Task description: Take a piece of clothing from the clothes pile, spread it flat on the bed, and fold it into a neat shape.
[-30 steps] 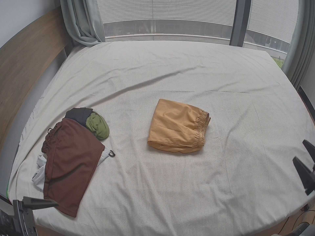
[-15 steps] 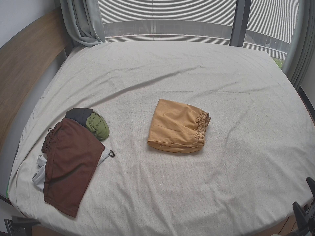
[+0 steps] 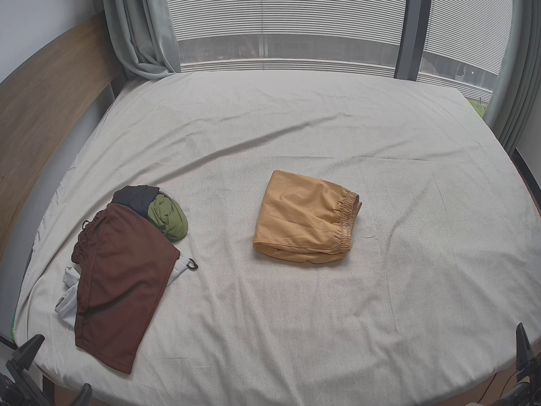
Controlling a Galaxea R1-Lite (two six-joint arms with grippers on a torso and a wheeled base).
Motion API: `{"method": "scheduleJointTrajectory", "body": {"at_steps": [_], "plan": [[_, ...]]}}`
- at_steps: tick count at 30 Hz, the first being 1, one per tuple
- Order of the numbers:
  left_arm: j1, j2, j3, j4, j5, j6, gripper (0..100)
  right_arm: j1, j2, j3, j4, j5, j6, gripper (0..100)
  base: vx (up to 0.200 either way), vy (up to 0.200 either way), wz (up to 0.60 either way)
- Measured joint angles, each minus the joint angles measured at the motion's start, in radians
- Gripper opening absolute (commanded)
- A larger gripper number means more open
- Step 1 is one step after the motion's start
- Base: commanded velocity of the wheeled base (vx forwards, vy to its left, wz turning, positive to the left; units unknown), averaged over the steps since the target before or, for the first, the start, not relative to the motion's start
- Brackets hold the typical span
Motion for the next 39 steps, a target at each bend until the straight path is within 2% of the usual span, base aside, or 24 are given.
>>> {"method": "scheduleJointTrajectory", "body": {"at_steps": [3, 5, 10, 12, 15, 17, 22, 26, 31, 33, 35, 39], "plan": [[0.033, -0.015, 0.000, 0.011, 0.031, 0.004, 100, 0.000, -0.003, 0.000, 0.005, 0.066, 0.011, 100, 0.000, 0.000, 0.00], [0.052, -0.027, 0.000, 0.034, 0.109, -0.010, 100, -0.002, -0.003, 0.000, 0.007, 0.121, 0.008, 100, 0.000, 0.000, 0.00], [0.067, -0.045, 0.000, 0.090, 0.237, -0.053, 100, -0.002, -0.004, 0.000, 0.000, 0.169, -0.017, 100, 0.000, 0.000, 0.00], [0.070, -0.051, 0.000, 0.094, 0.246, -0.060, 100, -0.002, -0.004, 0.000, 0.000, 0.148, -0.016, 100, 0.000, 0.000, 0.00], [0.073, -0.058, 0.000, 0.096, 0.248, -0.067, 100, -0.002, -0.004, 0.000, 0.008, 0.058, -0.007, 100, 0.000, 0.000, 0.00], [0.074, -0.061, 0.000, 0.097, 0.249, -0.069, 100, -0.002, -0.004, 0.000, 0.008, 0.027, -0.001, 100, 0.000, 0.000, 0.00], [0.077, -0.063, 0.000, 0.098, 0.250, -0.073, 100, -0.003, -0.004, 0.000, -0.002, 0.033, 0.023, 100, 0.000, 0.000, 0.00], [0.078, -0.063, 0.000, 0.098, 0.252, -0.082, 100, -0.004, -0.004, 0.000, 0.034, 0.006, -0.008, 100, 0.000, 0.000, 0.00], [0.078, -0.063, 0.000, 0.098, 0.252, -0.086, 100, -0.003, -0.004, -0.004, 0.054, -0.101, -0.035, 100, 0.000, 0.000, 0.00], [0.078, -0.063, 0.000, 0.098, 0.252, -0.086, 100, -0.003, -0.004, -0.006, 0.056, -0.123, -0.051, 100, 0.000, 0.000, 0.00], [0.078, -0.063, 0.000, 0.098, 0.252, -0.087, 100, -0.003, -0.003, -0.006, 0.055, -0.111, -0.062, 100, 0.000, 0.000, 0.00], [0.078, -0.063, 0.000, 0.097, 0.252, -0.087, 100, -0.003, -0.003, -0.002, 0.052, -0.005, -0.052, 100, 0.000, 0.000, 0.00]]}}
